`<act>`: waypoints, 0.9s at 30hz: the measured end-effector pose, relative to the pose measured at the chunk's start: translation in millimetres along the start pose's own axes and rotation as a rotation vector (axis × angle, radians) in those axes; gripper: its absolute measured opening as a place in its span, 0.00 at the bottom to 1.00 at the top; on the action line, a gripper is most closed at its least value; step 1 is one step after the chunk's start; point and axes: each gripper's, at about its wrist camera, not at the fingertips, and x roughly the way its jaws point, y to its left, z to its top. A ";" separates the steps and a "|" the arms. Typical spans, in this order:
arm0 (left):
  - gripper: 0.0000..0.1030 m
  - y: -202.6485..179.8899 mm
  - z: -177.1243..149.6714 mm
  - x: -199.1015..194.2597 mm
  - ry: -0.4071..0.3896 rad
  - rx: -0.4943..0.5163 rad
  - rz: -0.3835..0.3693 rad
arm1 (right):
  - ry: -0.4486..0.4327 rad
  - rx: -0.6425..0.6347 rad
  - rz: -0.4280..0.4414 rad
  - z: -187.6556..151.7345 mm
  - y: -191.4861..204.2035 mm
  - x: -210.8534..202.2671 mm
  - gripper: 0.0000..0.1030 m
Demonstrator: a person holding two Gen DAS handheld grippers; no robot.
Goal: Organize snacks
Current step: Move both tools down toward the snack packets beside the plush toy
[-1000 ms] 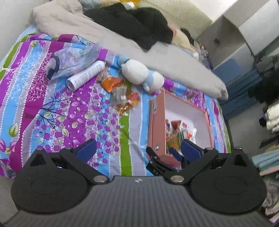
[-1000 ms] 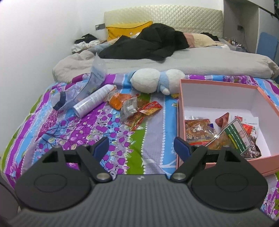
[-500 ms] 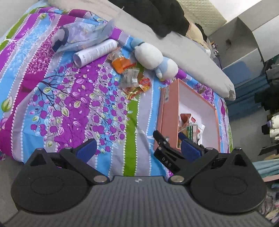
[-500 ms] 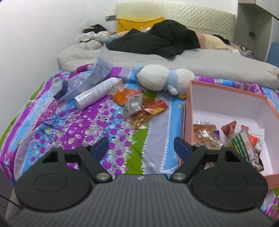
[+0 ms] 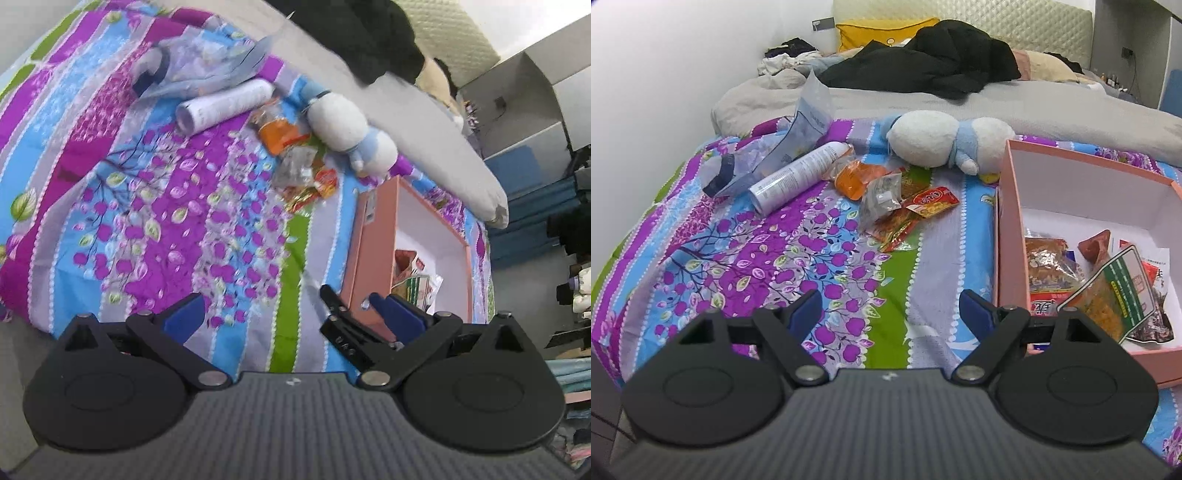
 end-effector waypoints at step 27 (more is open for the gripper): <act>1.00 -1.6 117.6 184.9 -0.016 0.081 -0.079 | -0.009 0.003 0.020 21.4 -2.7 104.3 0.80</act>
